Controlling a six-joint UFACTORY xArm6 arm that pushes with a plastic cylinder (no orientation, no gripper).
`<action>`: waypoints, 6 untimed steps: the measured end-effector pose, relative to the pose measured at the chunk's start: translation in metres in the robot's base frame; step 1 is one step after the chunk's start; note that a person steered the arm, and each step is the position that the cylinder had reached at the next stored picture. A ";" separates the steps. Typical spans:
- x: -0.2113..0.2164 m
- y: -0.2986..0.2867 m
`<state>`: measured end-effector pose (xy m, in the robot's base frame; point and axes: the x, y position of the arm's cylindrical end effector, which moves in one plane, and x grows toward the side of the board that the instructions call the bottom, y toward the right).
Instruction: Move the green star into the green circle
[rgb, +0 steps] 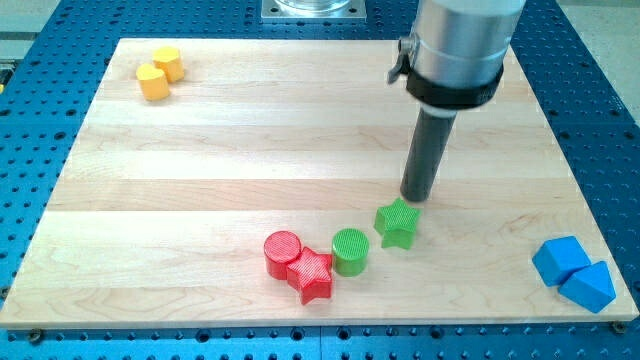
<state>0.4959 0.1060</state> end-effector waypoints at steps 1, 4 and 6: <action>0.036 -0.004; 0.045 -0.012; 0.045 -0.043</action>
